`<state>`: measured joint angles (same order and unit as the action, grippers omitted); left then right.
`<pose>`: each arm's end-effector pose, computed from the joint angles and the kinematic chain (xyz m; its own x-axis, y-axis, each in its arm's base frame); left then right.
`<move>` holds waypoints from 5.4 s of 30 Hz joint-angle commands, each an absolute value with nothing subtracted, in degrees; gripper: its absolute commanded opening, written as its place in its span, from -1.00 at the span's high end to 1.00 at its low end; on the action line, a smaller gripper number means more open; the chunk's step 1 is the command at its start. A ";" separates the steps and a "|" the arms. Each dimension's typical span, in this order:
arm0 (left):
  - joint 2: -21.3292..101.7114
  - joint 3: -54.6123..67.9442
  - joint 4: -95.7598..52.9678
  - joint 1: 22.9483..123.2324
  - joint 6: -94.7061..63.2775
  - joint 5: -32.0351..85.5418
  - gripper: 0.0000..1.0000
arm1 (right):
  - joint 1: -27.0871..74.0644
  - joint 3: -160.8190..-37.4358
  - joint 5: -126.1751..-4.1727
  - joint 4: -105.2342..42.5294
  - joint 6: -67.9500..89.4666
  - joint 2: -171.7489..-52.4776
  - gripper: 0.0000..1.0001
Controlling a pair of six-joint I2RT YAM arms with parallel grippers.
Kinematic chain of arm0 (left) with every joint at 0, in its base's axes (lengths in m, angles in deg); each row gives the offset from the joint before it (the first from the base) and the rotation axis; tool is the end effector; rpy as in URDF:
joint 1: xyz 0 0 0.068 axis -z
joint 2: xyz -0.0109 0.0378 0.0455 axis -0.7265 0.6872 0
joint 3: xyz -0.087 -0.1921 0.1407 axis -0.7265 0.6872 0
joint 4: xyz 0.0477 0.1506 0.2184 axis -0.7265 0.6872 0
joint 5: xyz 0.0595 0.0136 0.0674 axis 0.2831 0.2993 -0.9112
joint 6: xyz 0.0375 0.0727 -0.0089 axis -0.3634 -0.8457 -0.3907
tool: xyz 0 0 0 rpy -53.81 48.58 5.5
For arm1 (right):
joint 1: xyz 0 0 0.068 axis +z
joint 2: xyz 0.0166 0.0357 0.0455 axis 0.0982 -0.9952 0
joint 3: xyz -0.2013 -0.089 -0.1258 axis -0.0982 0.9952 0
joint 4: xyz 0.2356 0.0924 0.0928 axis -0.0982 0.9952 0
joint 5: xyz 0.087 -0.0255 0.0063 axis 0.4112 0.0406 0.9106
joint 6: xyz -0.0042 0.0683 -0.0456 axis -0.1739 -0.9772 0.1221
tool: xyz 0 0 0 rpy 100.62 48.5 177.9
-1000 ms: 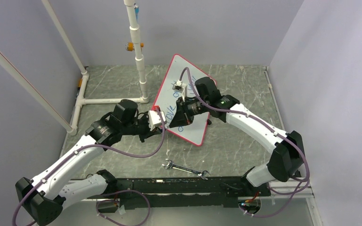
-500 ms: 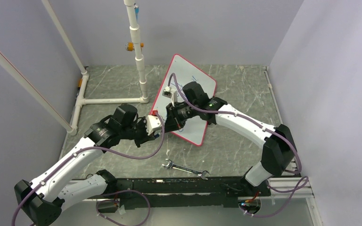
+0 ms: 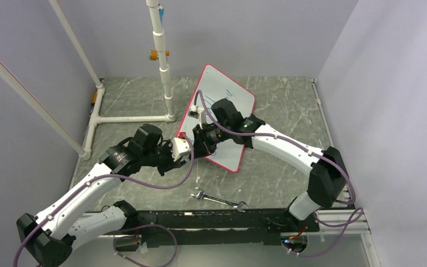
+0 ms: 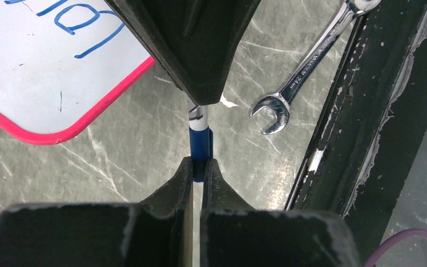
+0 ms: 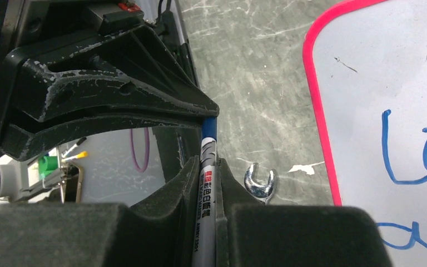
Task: Write a sentence on the whiteboard
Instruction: Insert the whiteboard marker without the cap into the pen cap, then pass from the right arm to the left, then put down the whiteboard marker at the center of the board, then reset both arms
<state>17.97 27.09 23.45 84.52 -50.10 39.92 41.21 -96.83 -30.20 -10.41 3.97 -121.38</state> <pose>0.1651 -0.1618 0.2644 -0.2048 0.6171 -0.7597 0.9310 0.3624 0.0434 0.2250 0.3108 0.2618 -0.6257 -0.4143 -0.6609 -0.7736 0.2207 0.5940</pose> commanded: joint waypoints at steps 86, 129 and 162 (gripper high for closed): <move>-1.89 43.87 16.63 85.80 8.83 -4.43 1.00 | 35.94 -89.02 -71.96 -9.24 0.82 -88.17 -0.99; 7.22 46.68 8.23 79.17 1.10 6.59 -0.99 | 35.93 -84.21 -79.31 -9.71 -0.11 -80.28 -0.99; -5.36 36.25 10.68 78.92 -16.90 2.32 -0.99 | 35.90 -58.29 -91.50 -11.72 -11.01 -55.79 -0.99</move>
<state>-4.15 35.92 13.88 79.26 -15.48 1.72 36.01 -59.44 -89.52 -9.73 -9.04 -57.21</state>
